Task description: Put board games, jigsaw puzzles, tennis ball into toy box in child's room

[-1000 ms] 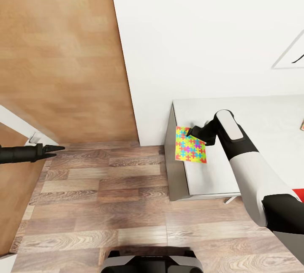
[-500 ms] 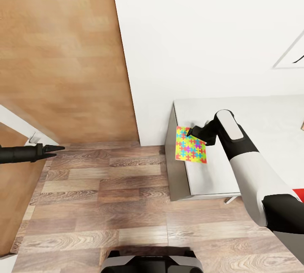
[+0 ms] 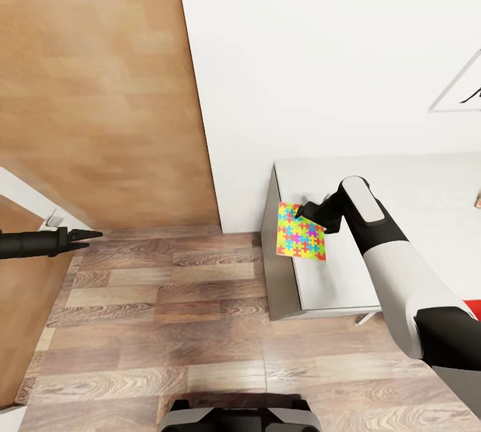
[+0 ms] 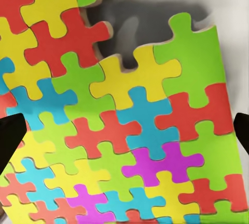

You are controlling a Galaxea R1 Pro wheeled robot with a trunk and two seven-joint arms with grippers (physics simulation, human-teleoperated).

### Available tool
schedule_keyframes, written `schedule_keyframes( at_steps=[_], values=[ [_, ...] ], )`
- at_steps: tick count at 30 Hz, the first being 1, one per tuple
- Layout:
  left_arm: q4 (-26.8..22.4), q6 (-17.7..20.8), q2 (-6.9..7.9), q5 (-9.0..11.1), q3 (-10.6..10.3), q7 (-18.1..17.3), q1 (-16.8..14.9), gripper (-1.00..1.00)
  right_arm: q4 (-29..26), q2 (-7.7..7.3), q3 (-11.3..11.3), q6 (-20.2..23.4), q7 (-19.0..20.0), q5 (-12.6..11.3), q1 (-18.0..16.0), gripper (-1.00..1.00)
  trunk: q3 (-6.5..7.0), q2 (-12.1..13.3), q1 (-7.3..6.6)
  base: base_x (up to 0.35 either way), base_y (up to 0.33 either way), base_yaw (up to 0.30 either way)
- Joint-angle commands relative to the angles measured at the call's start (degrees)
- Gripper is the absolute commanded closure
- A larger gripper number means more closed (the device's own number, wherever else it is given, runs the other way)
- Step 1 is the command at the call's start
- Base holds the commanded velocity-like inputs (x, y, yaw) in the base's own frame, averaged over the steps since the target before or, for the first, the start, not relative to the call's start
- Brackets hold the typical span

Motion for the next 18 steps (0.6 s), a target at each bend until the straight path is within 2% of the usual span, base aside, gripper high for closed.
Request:
schedule_keyframes(
  at_steps=[1,18],
  values=[
    [0.01,0.37,0.01,0.11,0.00,-0.09,-0.04,-1.00,0.57,-0.06,0.26,0.53,-0.64,-0.47,-0.01,-1.00,0.00,-0.07,0.05,0.000,0.000,0.000],
    [0.01,0.36,0.01,0.11,0.02,-0.09,-0.04,-1.00,0.51,-0.06,0.26,0.55,-0.67,-0.47,0.07,-1.00,1.55,-0.07,0.05,0.000,0.000,0.000]
  ],
)
